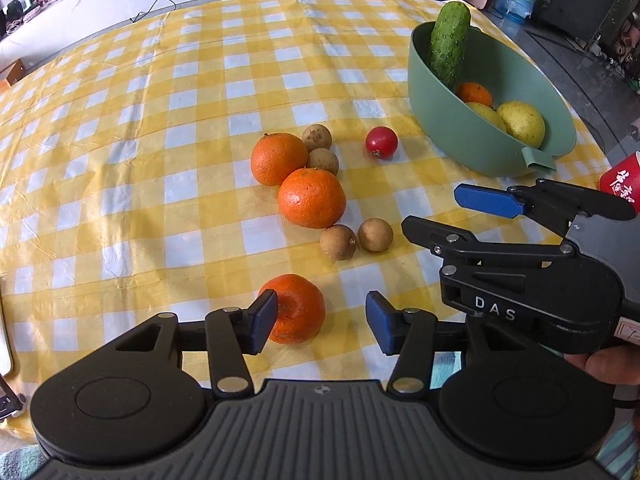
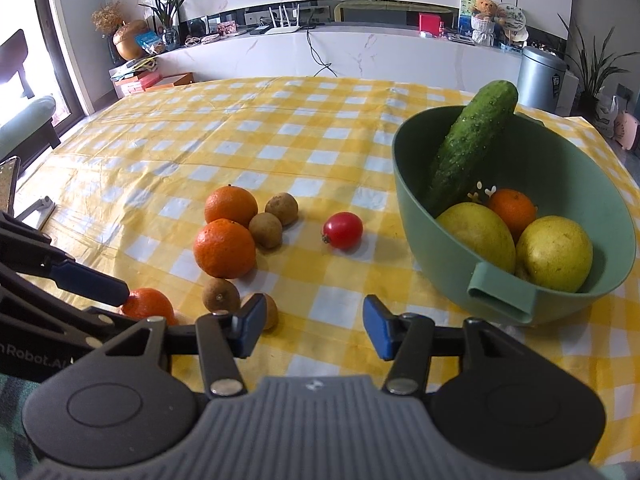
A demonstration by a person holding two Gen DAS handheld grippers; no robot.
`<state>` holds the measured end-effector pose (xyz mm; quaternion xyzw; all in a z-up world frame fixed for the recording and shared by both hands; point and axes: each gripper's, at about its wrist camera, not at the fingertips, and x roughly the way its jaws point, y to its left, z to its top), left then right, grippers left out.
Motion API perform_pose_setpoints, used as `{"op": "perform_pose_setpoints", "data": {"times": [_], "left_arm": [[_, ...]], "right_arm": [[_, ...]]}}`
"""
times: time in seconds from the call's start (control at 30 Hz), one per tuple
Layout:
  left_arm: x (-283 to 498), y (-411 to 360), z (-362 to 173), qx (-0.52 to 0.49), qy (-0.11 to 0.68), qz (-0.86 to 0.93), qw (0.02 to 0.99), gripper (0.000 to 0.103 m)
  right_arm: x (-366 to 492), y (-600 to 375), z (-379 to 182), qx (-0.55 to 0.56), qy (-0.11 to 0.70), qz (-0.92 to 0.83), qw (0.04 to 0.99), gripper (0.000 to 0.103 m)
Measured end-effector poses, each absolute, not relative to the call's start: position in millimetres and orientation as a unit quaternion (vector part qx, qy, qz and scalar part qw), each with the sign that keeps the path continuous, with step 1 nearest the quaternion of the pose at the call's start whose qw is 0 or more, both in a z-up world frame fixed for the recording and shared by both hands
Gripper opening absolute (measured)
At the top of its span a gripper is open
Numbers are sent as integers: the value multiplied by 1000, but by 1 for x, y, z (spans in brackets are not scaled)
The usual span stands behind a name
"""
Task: Organize fruits
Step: 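Move the left tool to an orange while the right tool approaches a kiwi, then grasp the orange with the left tool while the right tool grasps the kiwi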
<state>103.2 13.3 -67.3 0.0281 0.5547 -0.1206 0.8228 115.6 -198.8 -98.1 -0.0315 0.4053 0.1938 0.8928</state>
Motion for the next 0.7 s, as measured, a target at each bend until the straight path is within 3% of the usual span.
{"op": "perform_pose_setpoints", "data": {"times": [0.17,0.3,0.53,0.63,0.7], "left_arm": [[101,15,-70,35,562,-116,818,70],[102,16,-76,48,562,-96,820,71],[106,27,-83,49,553,-71,829,58],[108,31,-81,45,545,-61,835,41],[110,35,-81,35,543,-61,837,41]], "right_arm": [[117,-198,-99,-33,406,192,893,52],[116,-197,-100,-37,407,191,893,52],[116,-195,-100,-41,407,193,892,52],[115,-193,-100,-47,405,200,891,51],[113,-191,-100,-54,401,207,891,48]]}}
